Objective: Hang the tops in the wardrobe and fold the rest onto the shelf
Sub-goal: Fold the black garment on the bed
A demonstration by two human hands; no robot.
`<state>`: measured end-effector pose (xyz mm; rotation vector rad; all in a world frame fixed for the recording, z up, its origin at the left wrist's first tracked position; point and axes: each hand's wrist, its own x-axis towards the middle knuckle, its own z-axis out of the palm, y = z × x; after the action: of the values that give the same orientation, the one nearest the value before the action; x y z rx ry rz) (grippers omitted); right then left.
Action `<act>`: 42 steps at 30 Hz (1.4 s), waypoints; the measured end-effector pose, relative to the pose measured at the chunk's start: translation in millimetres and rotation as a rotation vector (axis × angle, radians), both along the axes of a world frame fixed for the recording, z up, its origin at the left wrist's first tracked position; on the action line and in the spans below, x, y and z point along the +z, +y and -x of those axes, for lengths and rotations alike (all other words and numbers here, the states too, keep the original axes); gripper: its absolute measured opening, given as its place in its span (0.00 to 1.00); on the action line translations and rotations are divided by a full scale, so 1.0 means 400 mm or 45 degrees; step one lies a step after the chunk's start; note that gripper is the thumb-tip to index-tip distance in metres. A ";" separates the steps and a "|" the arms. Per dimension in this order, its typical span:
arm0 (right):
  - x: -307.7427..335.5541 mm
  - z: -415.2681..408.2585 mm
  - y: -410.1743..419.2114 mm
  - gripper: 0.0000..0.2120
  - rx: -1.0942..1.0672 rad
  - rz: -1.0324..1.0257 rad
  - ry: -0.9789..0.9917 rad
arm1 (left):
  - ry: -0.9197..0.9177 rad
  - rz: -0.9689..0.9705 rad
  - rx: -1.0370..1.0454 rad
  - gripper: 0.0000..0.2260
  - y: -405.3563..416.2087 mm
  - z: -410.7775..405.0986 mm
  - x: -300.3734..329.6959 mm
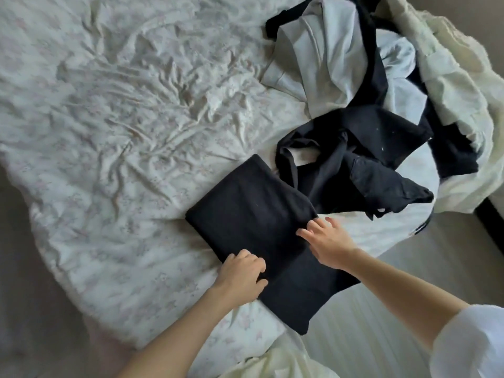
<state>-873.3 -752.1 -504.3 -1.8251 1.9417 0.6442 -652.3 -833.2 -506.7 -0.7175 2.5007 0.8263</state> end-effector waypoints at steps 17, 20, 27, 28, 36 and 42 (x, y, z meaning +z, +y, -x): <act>-0.156 -0.195 0.127 0.27 -0.456 0.063 -0.160 | -0.143 0.212 0.752 0.34 -0.291 0.012 -0.177; -0.133 -0.228 0.072 0.21 -0.793 0.171 -0.271 | -0.077 -0.302 0.879 0.26 -0.370 0.035 -0.146; -0.058 -0.224 -0.088 0.22 -1.865 0.287 -0.902 | -0.126 -0.847 0.990 0.23 -0.399 0.037 -0.111; -0.051 -0.222 -0.096 0.23 -1.939 0.266 -0.957 | -0.093 -0.889 1.016 0.18 -0.391 0.034 -0.104; 0.039 -0.248 -0.169 0.27 -1.891 0.269 -1.127 | 0.171 -0.595 0.914 0.10 -0.341 0.027 0.007; 0.120 -0.270 -0.250 0.27 -1.788 0.328 -1.244 | 0.222 -0.523 0.993 0.14 -0.400 -0.033 0.116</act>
<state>-765.2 -852.2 -456.1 -0.2812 1.9241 -0.8056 -639.0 -993.2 -460.5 -1.5370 2.0405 1.6576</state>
